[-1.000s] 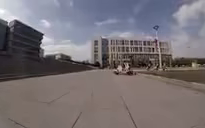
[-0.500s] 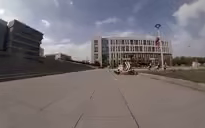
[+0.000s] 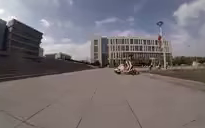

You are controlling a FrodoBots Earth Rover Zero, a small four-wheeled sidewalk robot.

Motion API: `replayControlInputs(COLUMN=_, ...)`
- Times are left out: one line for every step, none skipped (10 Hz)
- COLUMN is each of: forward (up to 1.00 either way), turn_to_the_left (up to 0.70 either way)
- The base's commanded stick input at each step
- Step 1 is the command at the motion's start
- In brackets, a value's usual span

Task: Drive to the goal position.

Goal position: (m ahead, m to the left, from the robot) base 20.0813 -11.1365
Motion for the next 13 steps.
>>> replayControlInputs(forward=0.7, turn_to_the_left=0.0)
replayControlInputs(forward=0.7, turn_to_the_left=0.0)
replayControlInputs(forward=0.7, turn_to_the_left=0.0)
replayControlInputs(forward=0.7, turn_to_the_left=0.0)
replayControlInputs(forward=0.7, turn_to_the_left=0.0)
replayControlInputs(forward=0.7, turn_to_the_left=0.0)
replayControlInputs(forward=0.7, turn_to_the_left=0.0)
replayControlInputs(forward=0.7, turn_to_the_left=0.0)
replayControlInputs(forward=0.7, turn_to_the_left=0.0)
replayControlInputs(forward=0.7, turn_to_the_left=0.0)
replayControlInputs(forward=0.7, turn_to_the_left=0.0)
replayControlInputs(forward=0.7, turn_to_the_left=0.0)
replayControlInputs(forward=0.7, turn_to_the_left=0.0)
